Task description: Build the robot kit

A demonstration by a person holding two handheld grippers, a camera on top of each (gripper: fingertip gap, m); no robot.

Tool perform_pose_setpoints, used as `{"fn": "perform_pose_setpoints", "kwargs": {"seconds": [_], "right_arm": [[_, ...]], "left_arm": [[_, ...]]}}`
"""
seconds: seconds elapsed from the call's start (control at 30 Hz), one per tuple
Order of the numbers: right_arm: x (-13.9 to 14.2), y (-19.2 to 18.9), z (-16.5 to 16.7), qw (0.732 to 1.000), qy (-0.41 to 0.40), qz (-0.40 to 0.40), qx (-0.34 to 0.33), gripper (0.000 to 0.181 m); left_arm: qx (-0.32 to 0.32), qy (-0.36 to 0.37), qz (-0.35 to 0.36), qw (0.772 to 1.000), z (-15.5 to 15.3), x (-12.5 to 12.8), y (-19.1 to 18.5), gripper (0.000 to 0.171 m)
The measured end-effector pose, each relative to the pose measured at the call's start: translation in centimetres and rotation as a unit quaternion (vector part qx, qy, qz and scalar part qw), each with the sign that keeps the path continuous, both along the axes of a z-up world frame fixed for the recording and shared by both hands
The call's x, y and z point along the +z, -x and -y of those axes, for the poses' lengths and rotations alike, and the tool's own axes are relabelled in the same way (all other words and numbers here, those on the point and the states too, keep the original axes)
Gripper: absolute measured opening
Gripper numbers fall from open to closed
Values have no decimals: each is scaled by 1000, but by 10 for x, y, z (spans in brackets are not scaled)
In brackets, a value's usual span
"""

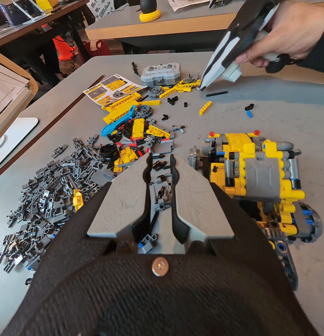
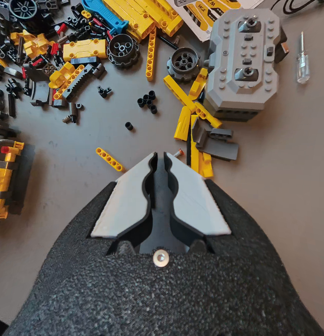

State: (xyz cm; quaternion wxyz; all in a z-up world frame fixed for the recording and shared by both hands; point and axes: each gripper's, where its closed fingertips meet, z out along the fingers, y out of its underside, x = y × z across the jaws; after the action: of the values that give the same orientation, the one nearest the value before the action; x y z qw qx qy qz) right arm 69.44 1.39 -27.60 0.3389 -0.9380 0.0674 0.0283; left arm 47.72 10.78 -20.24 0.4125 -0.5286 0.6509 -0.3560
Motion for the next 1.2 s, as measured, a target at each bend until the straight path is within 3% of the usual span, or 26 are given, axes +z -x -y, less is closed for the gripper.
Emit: {"fn": "perform_pose_setpoints", "kwargs": {"seconds": [0.1, 0.3, 0.47, 0.63, 0.83, 0.97, 1.1, 1.2], "right_arm": [[6, 7, 17, 1000, 9, -12, 27, 16], [-12, 13, 45, 998, 39, -4, 44, 9], [-10, 28, 16, 997, -8, -45, 66, 3], [-10, 33, -24, 995, -17, -42, 86, 3], [8, 30, -21, 995, -44, -27, 87, 14], [31, 22, -2, 990, -128, 18, 54, 25], [47, -2, 28, 972, -190, 141, 10, 32], [50, -17, 44, 959, -203, 196, -15, 33]], "left_arm": [[3, 7, 3, 1000, -1, 2, 0, 16], [15, 7, -8, 1000, -3, -3, -1, 17], [-20, 3, 15, 1000, 5, 2, -1, 24], [-10, -2, 5, 1000, 1, -2, 0, 23], [1, 7, 6, 1000, -4, 1, 1, 23], [24, -1, 0, 1000, -10, -2, 0, 23], [109, -31, -19, 993, -33, -6, 2, 27], [115, -19, -9, 993, -28, 0, 1, 35]]}}
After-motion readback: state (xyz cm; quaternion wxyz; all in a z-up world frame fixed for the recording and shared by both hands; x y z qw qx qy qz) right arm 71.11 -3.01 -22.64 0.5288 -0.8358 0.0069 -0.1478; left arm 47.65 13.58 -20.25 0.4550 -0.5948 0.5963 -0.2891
